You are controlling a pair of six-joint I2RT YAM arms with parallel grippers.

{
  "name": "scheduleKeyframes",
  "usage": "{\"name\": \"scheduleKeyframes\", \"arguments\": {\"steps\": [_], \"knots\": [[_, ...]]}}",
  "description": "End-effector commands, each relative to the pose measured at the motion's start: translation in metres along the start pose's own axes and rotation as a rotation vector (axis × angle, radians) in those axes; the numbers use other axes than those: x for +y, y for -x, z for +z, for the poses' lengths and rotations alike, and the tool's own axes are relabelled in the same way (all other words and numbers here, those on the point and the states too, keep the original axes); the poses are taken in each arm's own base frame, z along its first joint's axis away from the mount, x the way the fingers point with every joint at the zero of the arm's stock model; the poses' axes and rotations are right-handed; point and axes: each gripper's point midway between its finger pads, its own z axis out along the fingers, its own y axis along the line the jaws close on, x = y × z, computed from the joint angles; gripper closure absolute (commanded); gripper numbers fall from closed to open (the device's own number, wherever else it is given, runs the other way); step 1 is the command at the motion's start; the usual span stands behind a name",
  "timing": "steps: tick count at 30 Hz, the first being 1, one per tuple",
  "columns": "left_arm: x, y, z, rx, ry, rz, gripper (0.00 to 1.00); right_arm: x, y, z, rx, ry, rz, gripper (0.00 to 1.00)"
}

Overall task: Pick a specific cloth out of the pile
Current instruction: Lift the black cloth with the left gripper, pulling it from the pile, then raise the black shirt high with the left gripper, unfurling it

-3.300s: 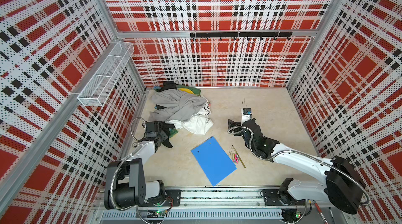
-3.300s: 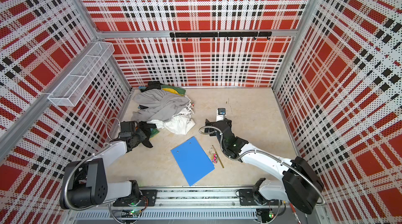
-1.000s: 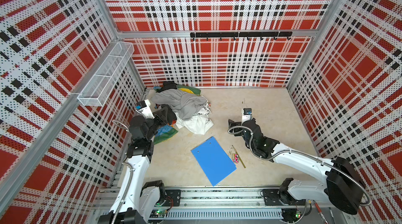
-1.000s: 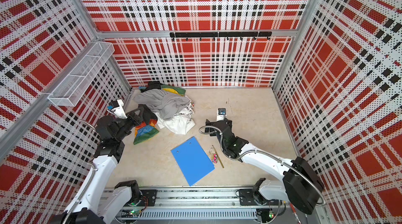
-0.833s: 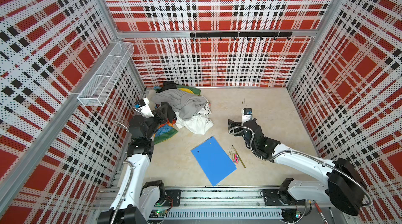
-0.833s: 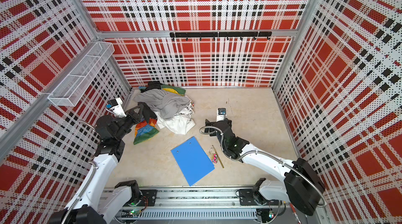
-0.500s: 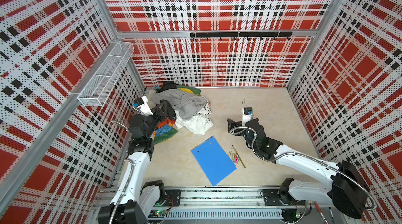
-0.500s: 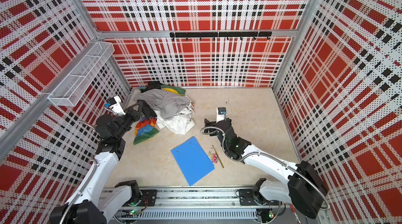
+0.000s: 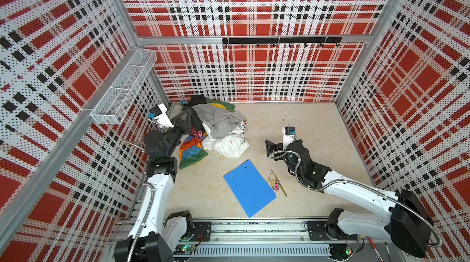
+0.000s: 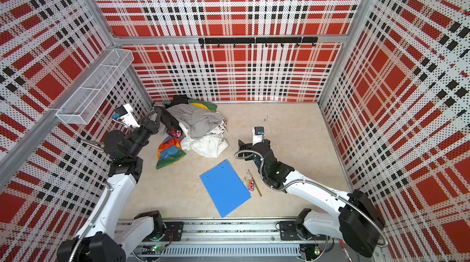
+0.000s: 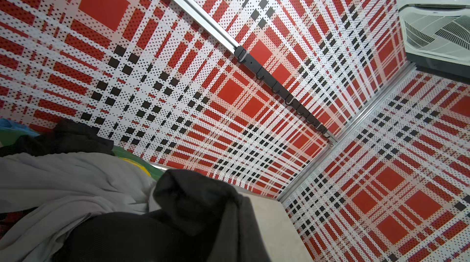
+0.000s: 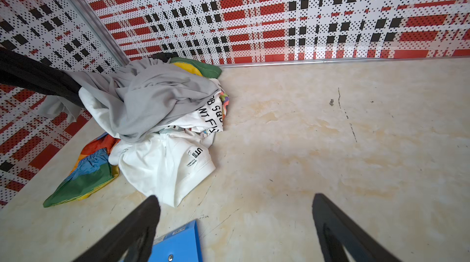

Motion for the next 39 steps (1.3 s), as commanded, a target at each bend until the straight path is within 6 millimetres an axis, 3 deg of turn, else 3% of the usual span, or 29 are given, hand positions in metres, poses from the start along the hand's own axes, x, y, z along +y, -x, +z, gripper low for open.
{"name": "scheduleKeyframes", "arguments": {"steps": [1,16,34,39], "knots": [[-0.043,0.043,-0.003,-0.109,-0.128,0.091,1.00,0.003,0.013,-0.008,-0.046,0.021,0.017,0.00],[-0.053,0.084,0.008,-0.173,-0.196,0.110,1.00,0.003,0.013,-0.011,-0.051,0.024,0.026,0.00],[-0.103,0.148,0.023,-0.276,-0.339,0.175,1.00,0.000,0.015,-0.012,-0.036,-0.003,0.004,0.00],[-0.105,0.160,0.029,-0.309,-0.368,0.144,1.00,-0.004,0.017,-0.017,-0.054,-0.010,0.013,0.00]]}}
